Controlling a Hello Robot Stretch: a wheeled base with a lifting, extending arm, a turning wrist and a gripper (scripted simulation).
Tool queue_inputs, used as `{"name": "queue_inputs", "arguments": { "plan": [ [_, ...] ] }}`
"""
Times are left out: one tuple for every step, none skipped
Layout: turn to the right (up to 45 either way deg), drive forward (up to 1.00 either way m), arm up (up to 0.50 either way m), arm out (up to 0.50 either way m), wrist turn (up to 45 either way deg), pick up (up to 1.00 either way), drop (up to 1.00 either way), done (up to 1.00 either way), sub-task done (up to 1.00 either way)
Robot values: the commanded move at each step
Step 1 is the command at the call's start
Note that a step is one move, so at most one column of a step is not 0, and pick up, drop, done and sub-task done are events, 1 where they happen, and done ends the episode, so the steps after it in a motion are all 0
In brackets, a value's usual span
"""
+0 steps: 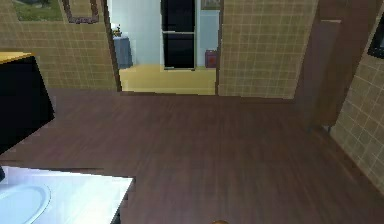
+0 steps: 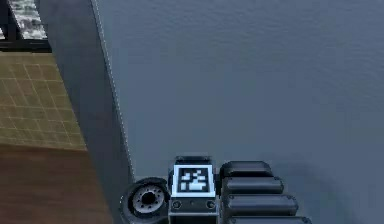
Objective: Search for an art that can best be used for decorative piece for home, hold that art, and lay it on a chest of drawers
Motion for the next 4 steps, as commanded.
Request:
{"name": "queue_inputs", "arguments": {
  "plan": [
    [0.0, 0.9, 0.0, 0.0, 0.0, 0.0, 0.0, 0.0, 0.0],
    [-15.0, 0.0, 0.0, 0.0, 0.0, 0.0, 0.0, 0.0, 0.0],
    [0.0, 1.0, 0.0, 0.0, 0.0, 0.0, 0.0, 0.0, 0.0],
    [0.0, 1.0, 0.0, 0.0, 0.0, 0.0, 0.0, 0.0, 0.0]
  ]
}}
